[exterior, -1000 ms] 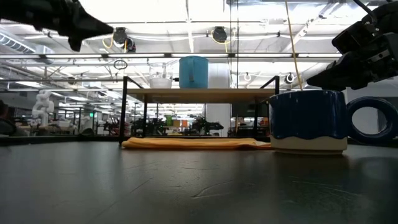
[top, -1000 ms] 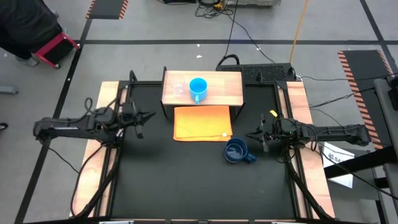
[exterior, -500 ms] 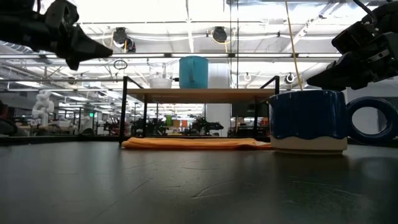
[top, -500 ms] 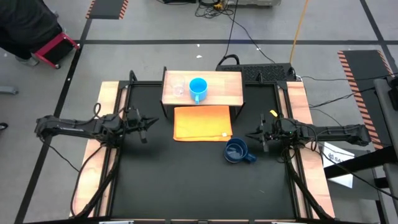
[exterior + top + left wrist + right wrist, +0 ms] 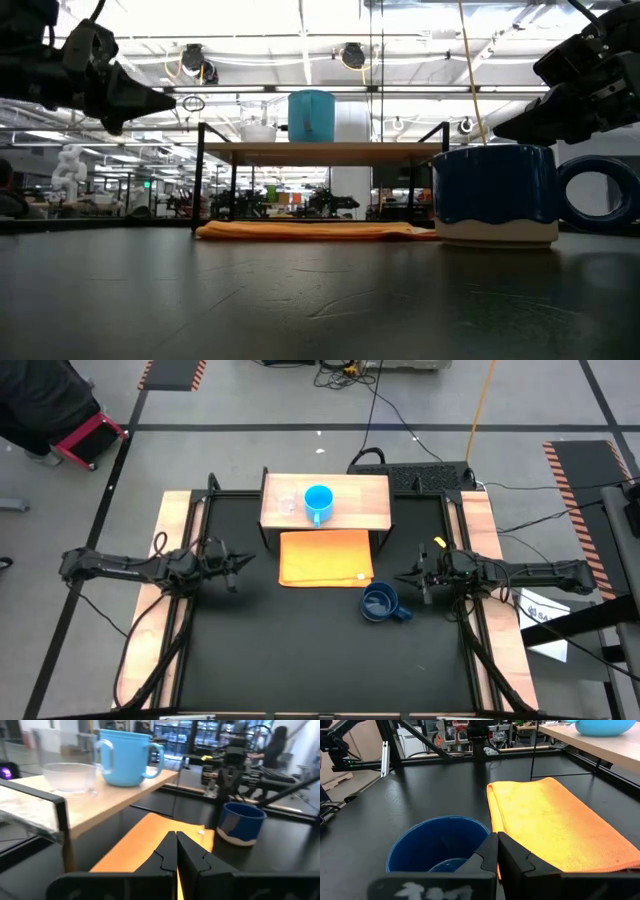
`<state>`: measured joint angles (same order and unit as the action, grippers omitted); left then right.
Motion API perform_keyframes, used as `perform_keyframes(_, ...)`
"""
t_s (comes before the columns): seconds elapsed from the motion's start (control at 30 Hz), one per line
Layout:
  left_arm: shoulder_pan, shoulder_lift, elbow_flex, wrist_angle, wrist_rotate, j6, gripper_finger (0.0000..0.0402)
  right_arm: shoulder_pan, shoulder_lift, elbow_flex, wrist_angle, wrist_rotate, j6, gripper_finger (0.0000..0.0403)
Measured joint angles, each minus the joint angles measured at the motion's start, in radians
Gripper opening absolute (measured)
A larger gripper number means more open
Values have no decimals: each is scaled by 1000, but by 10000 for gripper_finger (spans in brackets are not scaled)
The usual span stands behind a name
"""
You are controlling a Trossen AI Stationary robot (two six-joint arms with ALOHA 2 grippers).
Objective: Stack small to large cups/mugs on shelf
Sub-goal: Put the dark blue mug on the shelf
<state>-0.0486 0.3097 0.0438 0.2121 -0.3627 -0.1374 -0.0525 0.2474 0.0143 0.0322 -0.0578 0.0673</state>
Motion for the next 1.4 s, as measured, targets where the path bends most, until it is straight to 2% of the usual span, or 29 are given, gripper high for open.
perform_keyframes(0.17,0,-5,-8,-16,48,53,0,0,0,0,0,0,0,0)
perform_keyframes(0.33,0,-5,-8,-37,47,103,0,0,0,0,0,0,-2,0)
perform_keyframes(0.53,0,-4,-8,-90,47,101,0,0,0,0,0,0,-7,0)
perform_keyframes(1.0,0,-4,-8,-96,55,97,1,1,0,0,32,-6,-52,0)
perform_keyframes(1.23,0,-4,-8,-96,86,84,5,2,0,4,220,-156,-9,0)
perform_keyframes(1.4,0,-4,-8,-86,90,103,2,2,13,18,211,-162,-3,0)
